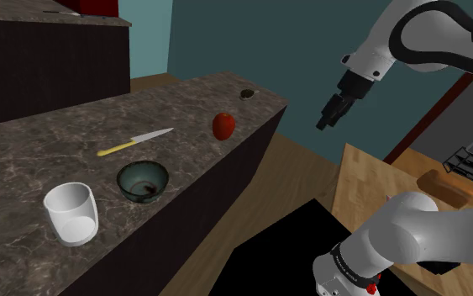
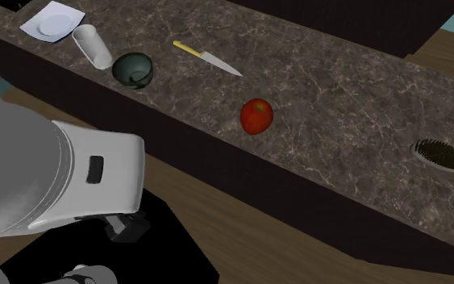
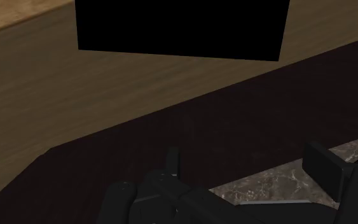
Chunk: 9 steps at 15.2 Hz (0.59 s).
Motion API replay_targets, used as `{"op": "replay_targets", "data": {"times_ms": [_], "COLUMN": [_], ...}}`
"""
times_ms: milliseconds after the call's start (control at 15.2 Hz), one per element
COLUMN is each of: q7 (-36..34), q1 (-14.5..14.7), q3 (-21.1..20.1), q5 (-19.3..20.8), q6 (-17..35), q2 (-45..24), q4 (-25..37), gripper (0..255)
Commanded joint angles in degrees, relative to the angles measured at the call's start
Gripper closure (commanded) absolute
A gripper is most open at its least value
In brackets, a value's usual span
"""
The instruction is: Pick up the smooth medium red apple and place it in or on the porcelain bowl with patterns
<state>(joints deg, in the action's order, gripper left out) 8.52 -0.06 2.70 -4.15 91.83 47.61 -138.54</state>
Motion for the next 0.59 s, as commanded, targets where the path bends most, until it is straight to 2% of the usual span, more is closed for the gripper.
{"op": "replay_targets", "data": {"times_ms": [0,528], "q7": [0.00,1.55], "q1": [0.00,1.28], "q3": [0.00,-0.74], "q5": [0.00,-0.04], "q6": [0.00,12.87], "q2": [0.00,-16.46], "q4": [0.00,5.05], "gripper": [0,0]}}
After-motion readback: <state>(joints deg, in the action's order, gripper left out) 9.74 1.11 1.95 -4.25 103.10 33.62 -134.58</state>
